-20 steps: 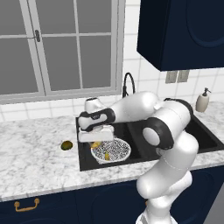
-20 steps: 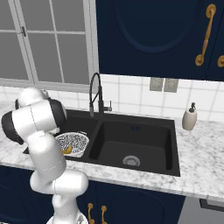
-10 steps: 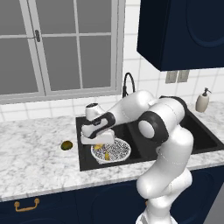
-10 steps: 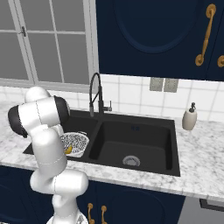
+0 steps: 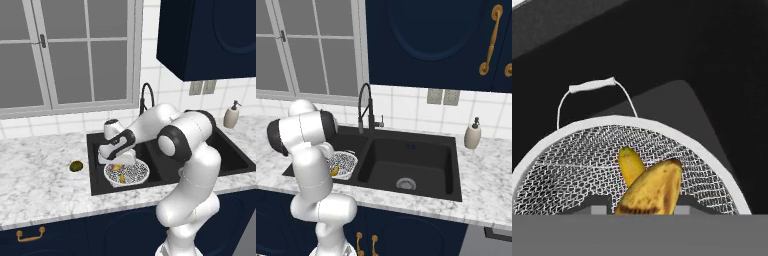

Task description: Put the colander in the sink, put the banana, mango, banana in the colander, and turn on the sink faucet and pour water over the colander.

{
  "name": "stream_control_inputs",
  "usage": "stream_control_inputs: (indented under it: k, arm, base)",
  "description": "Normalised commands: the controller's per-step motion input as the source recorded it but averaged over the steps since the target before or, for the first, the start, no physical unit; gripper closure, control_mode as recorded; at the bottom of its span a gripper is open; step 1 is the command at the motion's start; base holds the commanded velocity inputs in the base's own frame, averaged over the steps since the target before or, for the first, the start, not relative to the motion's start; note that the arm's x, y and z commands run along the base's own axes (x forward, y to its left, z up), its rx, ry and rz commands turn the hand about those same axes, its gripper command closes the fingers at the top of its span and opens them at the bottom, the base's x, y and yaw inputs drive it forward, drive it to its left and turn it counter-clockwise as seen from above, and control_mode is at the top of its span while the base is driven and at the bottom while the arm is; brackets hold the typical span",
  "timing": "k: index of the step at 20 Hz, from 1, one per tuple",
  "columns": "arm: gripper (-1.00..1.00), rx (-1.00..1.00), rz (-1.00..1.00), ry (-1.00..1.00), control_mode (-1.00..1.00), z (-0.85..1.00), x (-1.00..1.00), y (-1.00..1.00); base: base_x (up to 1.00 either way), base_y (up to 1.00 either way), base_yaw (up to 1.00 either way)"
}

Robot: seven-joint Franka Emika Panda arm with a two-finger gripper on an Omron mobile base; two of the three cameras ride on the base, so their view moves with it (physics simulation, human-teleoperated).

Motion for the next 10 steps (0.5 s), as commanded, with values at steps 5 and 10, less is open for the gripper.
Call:
stream_control_inputs:
  k: [5, 10]
  arm:
    - [1.0, 0.0, 0.0, 0.0, -1.0, -0.32, 0.22, -0.08]
    - [1.0, 0.0, 0.0, 0.0, -1.0, -0.45, 0.16, -0.01]
  base:
    - [0.0, 0.0, 0.0]
    - [0.0, 0.0, 0.0]
